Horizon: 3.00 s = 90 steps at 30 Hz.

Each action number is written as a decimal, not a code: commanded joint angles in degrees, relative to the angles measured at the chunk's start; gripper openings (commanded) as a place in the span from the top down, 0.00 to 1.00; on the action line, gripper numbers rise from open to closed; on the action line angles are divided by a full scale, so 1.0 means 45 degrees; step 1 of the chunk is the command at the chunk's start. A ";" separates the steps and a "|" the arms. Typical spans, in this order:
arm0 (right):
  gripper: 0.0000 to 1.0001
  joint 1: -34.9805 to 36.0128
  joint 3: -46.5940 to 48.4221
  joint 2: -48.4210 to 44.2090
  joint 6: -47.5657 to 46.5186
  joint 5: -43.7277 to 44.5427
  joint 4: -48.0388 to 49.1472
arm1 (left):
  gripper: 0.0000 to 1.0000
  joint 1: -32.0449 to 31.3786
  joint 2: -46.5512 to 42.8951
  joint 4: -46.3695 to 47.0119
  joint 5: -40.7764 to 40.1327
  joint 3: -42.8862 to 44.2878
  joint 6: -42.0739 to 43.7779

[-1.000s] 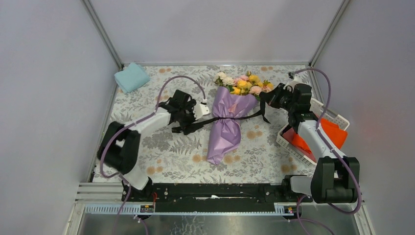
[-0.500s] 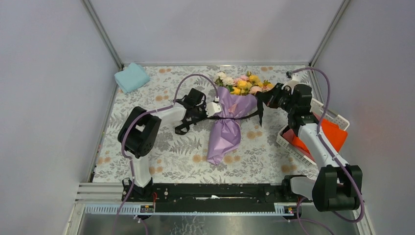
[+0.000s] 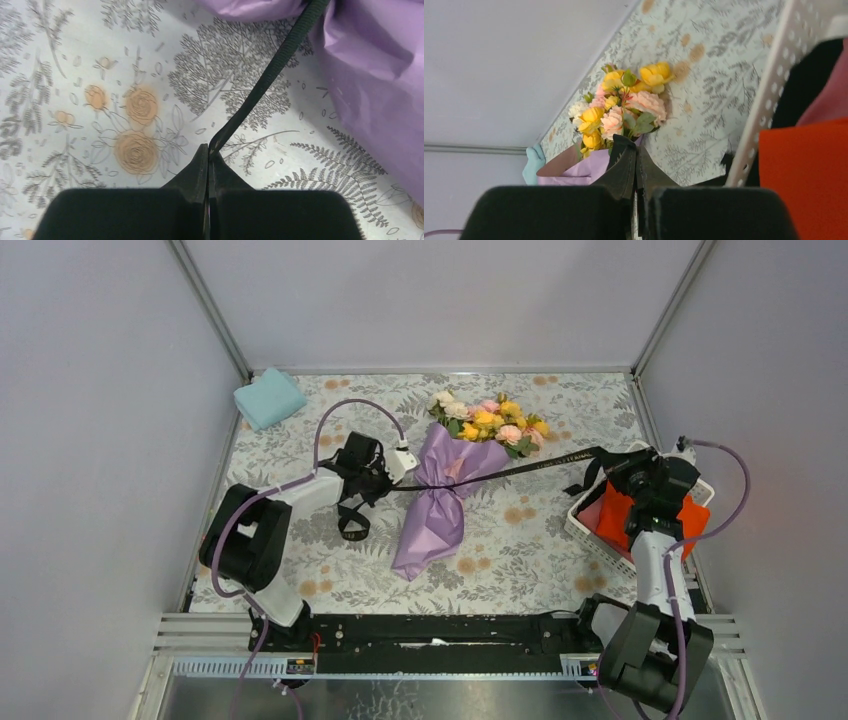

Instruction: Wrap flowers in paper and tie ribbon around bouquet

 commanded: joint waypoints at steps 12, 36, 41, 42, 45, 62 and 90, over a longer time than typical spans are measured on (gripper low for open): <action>1.00 0.7294 0.2823 0.4850 -0.2548 0.3228 -0.2301 | 1.00 -0.2598 -0.0504 -0.1119 0.0633 -0.0408 -0.0500; 1.00 0.9009 0.7504 0.7493 -0.5870 0.6829 -0.6319 | 1.00 -0.3618 -0.0014 -0.2030 0.1433 0.2325 -0.1449; 1.00 0.9009 0.5128 0.3928 -0.5056 0.7321 -0.6869 | 1.00 -0.2490 -0.1309 -0.2460 0.1790 0.1753 -0.1300; 1.00 0.9011 0.4841 0.3563 -0.4872 0.6939 -0.7057 | 1.00 -0.2239 -0.1522 -0.2490 0.1649 0.1679 -0.1314; 1.00 0.9087 0.3810 0.3011 -0.4077 0.5327 -0.7407 | 1.00 -0.1120 -0.2080 -0.2576 0.1720 0.1487 -0.1437; 0.91 1.1411 0.4055 0.2057 -0.3145 0.2364 -0.9331 | 1.00 0.0722 -0.3933 -0.5462 0.4244 0.1717 -0.1014; 0.42 1.4707 0.2897 1.0995 -0.9694 -0.4629 1.5507 | 1.00 0.0714 -0.4541 -0.6052 0.5999 0.1319 -0.0059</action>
